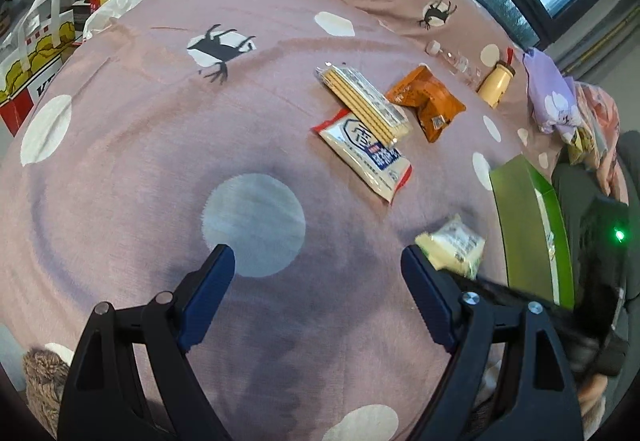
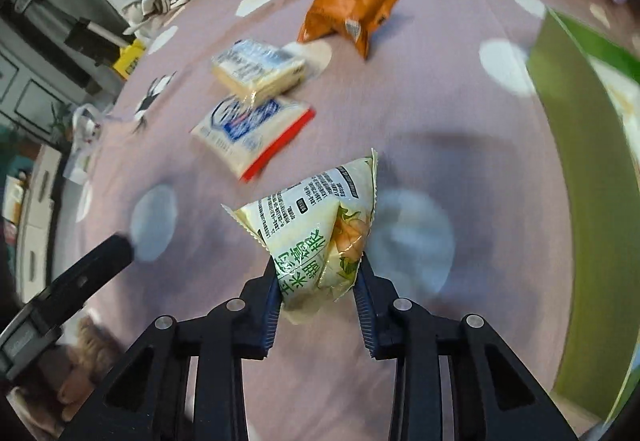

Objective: Organize snacks
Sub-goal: 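Carry the green-yellow bag into the green-rimmed box and open the right gripper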

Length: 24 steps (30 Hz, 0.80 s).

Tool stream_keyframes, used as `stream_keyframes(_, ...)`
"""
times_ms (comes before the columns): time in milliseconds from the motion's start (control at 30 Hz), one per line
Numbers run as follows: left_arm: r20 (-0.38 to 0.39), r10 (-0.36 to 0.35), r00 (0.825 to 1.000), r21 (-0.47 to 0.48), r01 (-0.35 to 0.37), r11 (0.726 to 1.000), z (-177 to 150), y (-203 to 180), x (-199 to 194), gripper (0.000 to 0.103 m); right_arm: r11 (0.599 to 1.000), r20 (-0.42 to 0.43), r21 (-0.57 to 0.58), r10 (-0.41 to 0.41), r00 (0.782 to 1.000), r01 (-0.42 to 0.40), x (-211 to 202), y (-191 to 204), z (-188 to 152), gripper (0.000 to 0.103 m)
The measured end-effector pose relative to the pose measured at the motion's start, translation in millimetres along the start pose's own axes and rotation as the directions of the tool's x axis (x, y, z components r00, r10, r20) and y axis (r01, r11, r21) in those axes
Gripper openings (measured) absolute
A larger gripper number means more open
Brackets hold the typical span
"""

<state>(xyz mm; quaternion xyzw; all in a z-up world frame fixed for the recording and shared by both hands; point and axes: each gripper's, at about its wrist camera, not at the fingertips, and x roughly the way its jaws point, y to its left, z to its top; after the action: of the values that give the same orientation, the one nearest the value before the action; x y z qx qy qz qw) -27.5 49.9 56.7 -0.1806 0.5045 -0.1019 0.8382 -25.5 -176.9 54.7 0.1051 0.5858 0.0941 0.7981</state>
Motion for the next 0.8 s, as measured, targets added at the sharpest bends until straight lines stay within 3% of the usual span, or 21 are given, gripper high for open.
stream_keyframes(67, -0.01, 0.006, 1.0, 0.013, -0.006, 1.0, -2, -4, 3, 0.085, 0.999, -0.001, 0.021, 0.033, 0.999, -0.033, -3, -2, -6, 0.041)
stream_keyframes(133, -0.021, 0.011, 1.0, 0.026, -0.01, 1.0, -4, -9, 6, 0.085, 1.0, 0.022, 0.014, 0.027, 0.999, -0.027, -8, -4, -8, 0.053)
stream_keyframes(233, -0.044, 0.011, 0.999, 0.048, -0.009, 0.999, -8, -17, 11, 0.085, 0.996, 0.105, 0.055, 0.063, 0.992, -0.069, -28, -18, -6, 0.068)
stream_keyframes(367, -0.089, -0.016, 0.996, 0.051, 0.021, 0.998, -15, -29, 18, 0.085, 0.98, 0.174, 0.12, 0.135, 0.975, -0.157, -43, -38, -3, 0.069)
stream_keyframes(567, -0.171, -0.08, 0.982, 0.066, 0.092, 0.994, -30, -55, 32, 0.083, 0.97, 0.158, 0.13, 0.186, 0.97, -0.208, -31, -43, 0, 0.069)
stream_keyframes(700, -0.187, -0.098, 0.977, 0.079, 0.114, 0.99, -34, -72, 40, 0.078, 0.968, 0.125, 0.112, 0.212, 0.969, -0.226, -17, -44, 4, 0.069)
stream_keyframes(800, -0.191, -0.108, 0.976, 0.08, 0.125, 0.989, -32, -82, 48, 0.065, 0.968, 0.104, 0.101, 0.218, 0.97, -0.229, -6, -42, 10, 0.065)
